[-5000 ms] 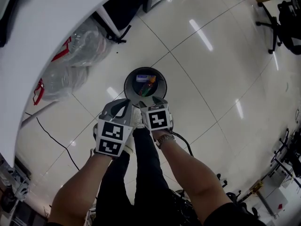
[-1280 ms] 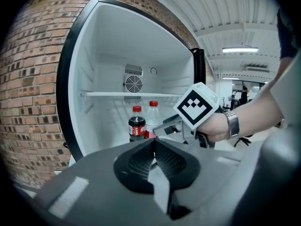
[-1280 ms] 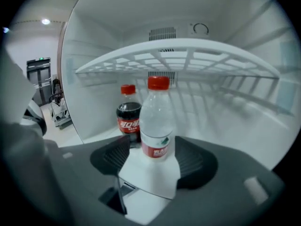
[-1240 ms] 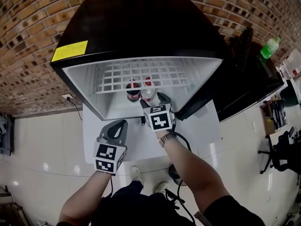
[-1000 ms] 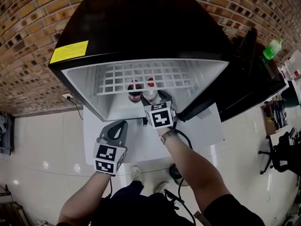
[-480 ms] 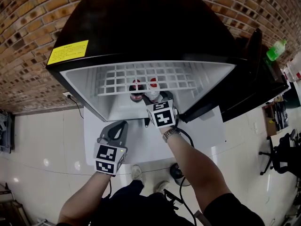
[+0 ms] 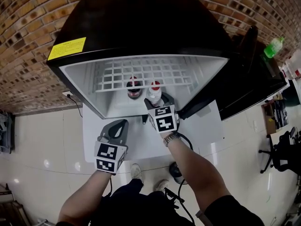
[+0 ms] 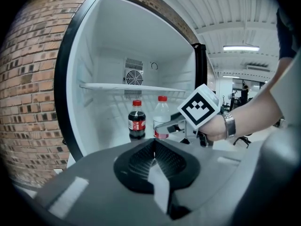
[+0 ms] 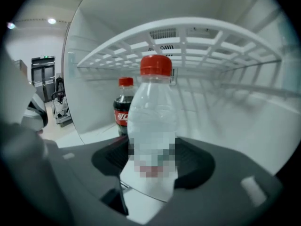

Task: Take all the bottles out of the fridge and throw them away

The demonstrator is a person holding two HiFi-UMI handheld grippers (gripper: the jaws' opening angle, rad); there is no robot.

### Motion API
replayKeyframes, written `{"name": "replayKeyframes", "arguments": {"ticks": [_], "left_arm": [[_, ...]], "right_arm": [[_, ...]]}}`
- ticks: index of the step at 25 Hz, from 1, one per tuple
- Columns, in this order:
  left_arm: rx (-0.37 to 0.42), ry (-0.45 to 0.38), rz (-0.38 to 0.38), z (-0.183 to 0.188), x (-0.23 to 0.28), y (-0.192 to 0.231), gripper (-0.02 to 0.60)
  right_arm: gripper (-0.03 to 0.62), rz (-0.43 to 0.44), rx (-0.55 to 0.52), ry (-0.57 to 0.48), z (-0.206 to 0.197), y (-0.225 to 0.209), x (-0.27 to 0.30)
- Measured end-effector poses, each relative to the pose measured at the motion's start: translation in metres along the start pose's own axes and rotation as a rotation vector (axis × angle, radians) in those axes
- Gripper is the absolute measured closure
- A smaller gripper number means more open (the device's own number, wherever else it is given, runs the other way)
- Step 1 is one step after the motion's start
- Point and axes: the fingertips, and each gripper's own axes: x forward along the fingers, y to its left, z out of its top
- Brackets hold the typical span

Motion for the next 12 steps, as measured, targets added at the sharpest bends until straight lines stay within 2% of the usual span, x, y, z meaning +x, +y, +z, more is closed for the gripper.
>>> {"name": "replayKeyframes", "arguments": {"ticks": [12], "left_arm": [[0.037, -0.017, -0.04, 0.008, -0.005, -0.066, 0.578]], "right_arm": [[0.321, 0.007, 0.041, -0.023, -0.034, -0.001, -0.081]]}}
